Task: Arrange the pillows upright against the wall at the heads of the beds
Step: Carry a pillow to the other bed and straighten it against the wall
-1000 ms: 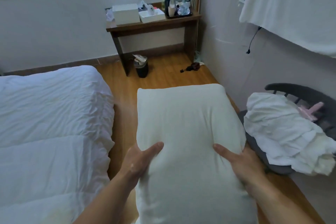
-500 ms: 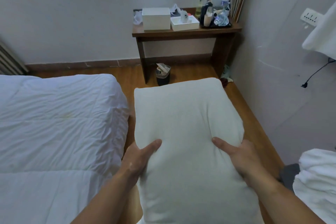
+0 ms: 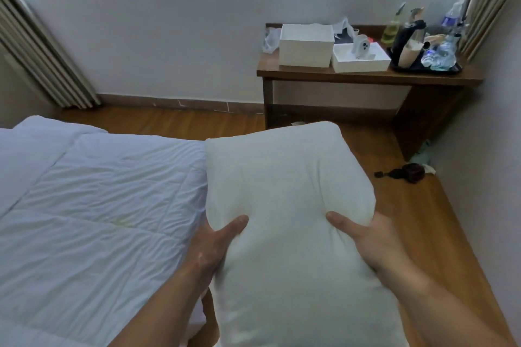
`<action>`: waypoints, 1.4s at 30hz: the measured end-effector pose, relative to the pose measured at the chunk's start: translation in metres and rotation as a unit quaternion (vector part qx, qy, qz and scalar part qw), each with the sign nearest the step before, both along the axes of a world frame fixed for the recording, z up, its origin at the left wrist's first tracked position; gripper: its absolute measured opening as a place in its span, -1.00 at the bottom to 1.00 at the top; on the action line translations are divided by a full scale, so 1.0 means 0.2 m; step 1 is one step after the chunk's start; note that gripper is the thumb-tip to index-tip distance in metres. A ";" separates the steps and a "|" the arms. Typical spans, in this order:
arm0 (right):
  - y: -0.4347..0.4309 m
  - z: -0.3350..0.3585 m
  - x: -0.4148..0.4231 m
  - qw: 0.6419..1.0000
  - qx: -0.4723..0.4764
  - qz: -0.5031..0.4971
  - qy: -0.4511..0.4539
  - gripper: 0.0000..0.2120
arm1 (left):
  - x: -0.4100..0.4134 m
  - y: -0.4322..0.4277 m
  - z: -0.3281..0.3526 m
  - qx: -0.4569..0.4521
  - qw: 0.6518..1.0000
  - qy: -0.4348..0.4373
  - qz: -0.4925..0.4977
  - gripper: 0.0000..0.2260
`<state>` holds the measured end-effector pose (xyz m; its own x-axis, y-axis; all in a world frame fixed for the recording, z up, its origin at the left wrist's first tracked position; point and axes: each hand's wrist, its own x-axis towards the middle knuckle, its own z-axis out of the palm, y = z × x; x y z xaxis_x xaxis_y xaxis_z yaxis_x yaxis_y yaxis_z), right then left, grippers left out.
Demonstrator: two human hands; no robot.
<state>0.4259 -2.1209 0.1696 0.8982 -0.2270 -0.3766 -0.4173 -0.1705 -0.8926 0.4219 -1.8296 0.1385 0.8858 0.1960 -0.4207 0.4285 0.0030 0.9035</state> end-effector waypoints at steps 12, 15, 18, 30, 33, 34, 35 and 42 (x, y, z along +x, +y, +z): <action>0.34 -0.02 1.36 0.997 -0.026 0.063 0.019 -0.44 | 1.16 0.32 0.00 -0.002 0.998 0.019 0.063 -0.34; 0.51 0.00 1.66 0.998 -0.031 0.059 0.008 -0.48 | 1.48 0.49 -0.01 -0.008 0.998 0.022 0.060 -0.37; 0.66 0.06 1.92 0.998 -0.036 0.058 0.000 -0.54 | 1.76 0.64 0.02 -0.014 0.998 0.026 0.050 -0.35; 1.01 0.06 2.94 0.994 -0.023 0.104 -0.007 -0.68 | 2.69 0.99 0.00 -0.025 0.995 0.009 0.097 -0.10; 1.06 0.02 3.27 0.991 -0.020 0.135 -0.001 -0.71 | 2.93 1.02 -0.02 -0.028 0.991 0.012 0.129 -0.08; 1.08 0.02 3.38 0.989 -0.022 0.148 0.003 -0.71 | 3.02 1.03 -0.03 -0.028 0.990 0.015 0.141 -0.10; 1.09 0.02 3.50 0.986 -0.026 0.163 0.004 -0.68 | 3.10 1.03 -0.02 -0.027 0.988 0.020 0.152 -0.13; 1.22 0.12 4.26 0.968 -0.032 0.248 -0.025 -0.70 | 3.62 1.07 0.00 -0.031 0.970 0.045 0.236 -0.25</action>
<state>1.2777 -1.8766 0.1942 0.9192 0.2157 -0.3294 -0.2263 -0.3953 -0.8902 1.1451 -1.6163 0.1395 0.6624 0.5424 -0.5167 0.4441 0.2712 0.8540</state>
